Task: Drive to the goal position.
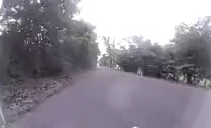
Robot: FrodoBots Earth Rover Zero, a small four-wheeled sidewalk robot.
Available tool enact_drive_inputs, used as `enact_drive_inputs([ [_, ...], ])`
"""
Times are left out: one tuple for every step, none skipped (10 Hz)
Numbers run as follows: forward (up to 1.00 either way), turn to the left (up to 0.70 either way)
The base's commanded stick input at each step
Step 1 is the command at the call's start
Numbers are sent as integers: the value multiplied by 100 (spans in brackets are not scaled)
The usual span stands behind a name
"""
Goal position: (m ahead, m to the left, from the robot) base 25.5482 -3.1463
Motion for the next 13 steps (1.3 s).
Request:
enact_drive_inputs([
  [70, 0],
  [70, 0],
  [70, 0],
  [70, 0],
  [70, 0],
  [70, 0],
  [70, 0],
  [70, 0],
  [70, 0],
  [70, 0],
  [70, 0],
  [70, 0],
  [70, 0],
])
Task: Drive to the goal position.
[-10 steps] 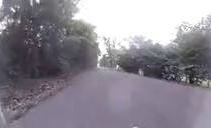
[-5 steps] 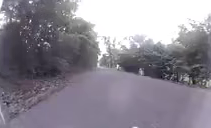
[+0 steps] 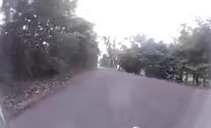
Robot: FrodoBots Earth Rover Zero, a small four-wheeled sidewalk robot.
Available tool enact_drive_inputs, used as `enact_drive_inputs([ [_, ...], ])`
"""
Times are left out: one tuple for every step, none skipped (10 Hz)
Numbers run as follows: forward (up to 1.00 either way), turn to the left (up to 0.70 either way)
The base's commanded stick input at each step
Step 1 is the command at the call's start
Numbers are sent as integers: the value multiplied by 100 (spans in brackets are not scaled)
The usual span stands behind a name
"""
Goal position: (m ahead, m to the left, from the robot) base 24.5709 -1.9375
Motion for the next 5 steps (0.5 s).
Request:
enact_drive_inputs([
  [70, 0],
  [70, 0],
  [70, 0],
  [70, 0],
  [70, 0],
])
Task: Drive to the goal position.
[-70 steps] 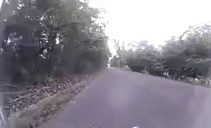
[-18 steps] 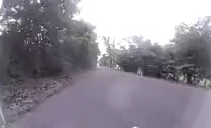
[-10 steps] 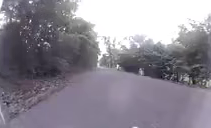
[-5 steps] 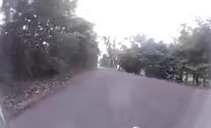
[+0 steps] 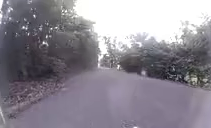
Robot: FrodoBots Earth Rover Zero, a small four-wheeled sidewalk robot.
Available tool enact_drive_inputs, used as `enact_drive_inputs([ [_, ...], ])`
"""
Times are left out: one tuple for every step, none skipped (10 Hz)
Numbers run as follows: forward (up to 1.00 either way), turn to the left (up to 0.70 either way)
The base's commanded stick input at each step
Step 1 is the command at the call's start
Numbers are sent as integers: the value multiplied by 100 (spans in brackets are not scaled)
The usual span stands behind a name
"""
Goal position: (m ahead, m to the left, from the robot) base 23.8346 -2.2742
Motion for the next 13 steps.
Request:
enact_drive_inputs([
  [70, 0],
  [70, 4],
  [70, 15],
  [70, 21],
  [70, 26],
  [70, 32],
  [70, 35],
  [70, 2],
  [70, 2],
  [70, 2],
  [70, 2],
  [70, 2],
  [70, 0],
])
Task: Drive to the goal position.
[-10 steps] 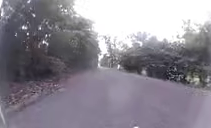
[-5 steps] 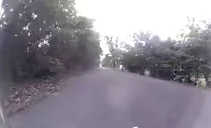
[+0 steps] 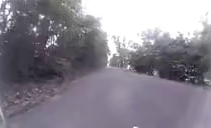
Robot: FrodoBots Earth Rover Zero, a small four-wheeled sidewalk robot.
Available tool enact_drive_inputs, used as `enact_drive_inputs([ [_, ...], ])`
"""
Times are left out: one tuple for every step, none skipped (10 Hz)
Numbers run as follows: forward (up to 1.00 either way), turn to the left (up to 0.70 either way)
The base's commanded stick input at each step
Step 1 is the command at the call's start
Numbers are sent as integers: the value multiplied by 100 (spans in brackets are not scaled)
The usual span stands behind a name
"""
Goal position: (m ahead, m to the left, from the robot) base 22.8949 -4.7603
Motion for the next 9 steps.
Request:
enact_drive_inputs([
  [70, 0],
  [70, 0],
  [70, 0],
  [70, 0],
  [70, 0],
  [70, 0],
  [70, 0],
  [70, 0],
  [70, 0],
])
